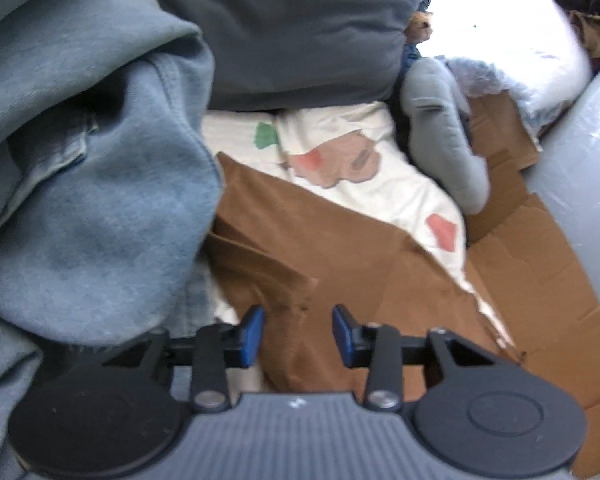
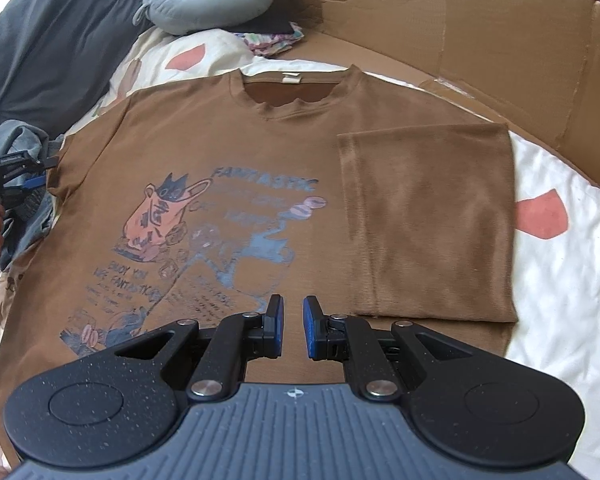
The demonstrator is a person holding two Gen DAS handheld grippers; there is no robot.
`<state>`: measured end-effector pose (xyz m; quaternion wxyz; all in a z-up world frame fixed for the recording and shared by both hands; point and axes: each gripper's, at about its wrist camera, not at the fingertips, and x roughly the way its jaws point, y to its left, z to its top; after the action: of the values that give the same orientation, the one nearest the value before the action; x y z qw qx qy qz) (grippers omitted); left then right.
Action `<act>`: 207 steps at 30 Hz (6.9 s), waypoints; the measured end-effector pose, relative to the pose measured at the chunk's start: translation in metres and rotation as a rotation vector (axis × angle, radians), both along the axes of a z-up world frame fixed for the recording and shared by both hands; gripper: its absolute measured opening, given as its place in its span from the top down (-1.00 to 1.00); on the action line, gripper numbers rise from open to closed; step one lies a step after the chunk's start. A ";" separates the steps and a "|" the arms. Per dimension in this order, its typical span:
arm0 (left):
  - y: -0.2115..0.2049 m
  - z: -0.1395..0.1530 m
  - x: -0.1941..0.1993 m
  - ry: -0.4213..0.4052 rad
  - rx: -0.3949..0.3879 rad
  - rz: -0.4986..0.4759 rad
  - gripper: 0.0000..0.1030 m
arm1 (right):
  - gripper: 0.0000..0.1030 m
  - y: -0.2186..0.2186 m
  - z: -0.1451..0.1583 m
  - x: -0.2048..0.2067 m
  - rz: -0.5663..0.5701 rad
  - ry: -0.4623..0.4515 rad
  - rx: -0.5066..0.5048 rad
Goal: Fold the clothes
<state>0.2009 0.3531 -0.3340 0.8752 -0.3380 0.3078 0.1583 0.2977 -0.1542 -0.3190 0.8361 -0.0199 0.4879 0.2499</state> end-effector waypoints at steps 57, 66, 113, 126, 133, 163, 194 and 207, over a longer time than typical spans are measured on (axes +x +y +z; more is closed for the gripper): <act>0.010 0.039 -0.003 -0.069 0.009 -0.048 0.87 | 0.76 0.310 -0.063 0.025 -0.002 0.335 0.494; 0.001 0.043 -0.003 -0.103 -0.022 -0.132 0.88 | 0.77 0.317 -0.079 0.034 -0.110 0.400 0.558; -0.026 -0.010 -0.021 0.154 0.041 -0.310 0.55 | 0.18 0.269 -0.074 0.051 -0.189 0.491 0.524; -0.038 -0.030 0.001 0.206 0.116 -0.355 0.50 | 0.18 0.258 -0.095 0.066 -0.318 0.680 0.577; -0.037 -0.032 0.005 0.232 0.137 -0.365 0.63 | 0.94 0.266 -0.083 0.076 -0.280 0.647 0.566; -0.043 0.005 0.001 0.185 0.159 -0.404 0.74 | 0.45 0.232 -0.049 0.049 -0.196 0.308 0.360; -0.007 0.020 0.019 0.147 0.225 -0.257 0.72 | 0.45 0.324 -0.059 0.149 0.021 0.110 0.307; -0.007 0.018 0.016 0.159 0.222 -0.259 0.72 | 0.44 0.337 -0.055 0.147 0.078 0.068 0.334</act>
<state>0.2173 0.3465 -0.3165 0.8931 -0.1834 0.3976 0.1034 0.4449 0.1826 -0.3742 0.8003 0.1086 0.4667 0.3604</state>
